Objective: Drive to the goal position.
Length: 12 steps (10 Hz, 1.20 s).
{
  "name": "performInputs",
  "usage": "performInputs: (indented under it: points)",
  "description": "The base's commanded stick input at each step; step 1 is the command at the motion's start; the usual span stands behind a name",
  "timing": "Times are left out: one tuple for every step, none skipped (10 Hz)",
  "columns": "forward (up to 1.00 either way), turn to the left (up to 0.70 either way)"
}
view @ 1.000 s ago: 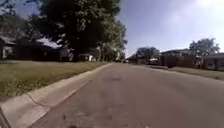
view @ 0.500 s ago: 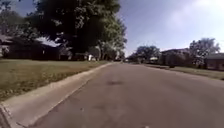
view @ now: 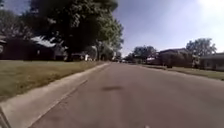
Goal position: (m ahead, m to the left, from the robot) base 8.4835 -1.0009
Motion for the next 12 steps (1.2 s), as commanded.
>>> performInputs:
  points:
    - [1.0,0.0]
    - [1.0,0.0]
    - [1.0,0.0]
    - [1.0,0.0]
    - [1.0,0.0]
    - [1.0,0.0]
    - [1.0,0.0]
    - [1.0,0.0]
    - [1.0,0.0]
    - [1.0,0.0]
    - [1.0,0.0]
    - [1.0,0.0]
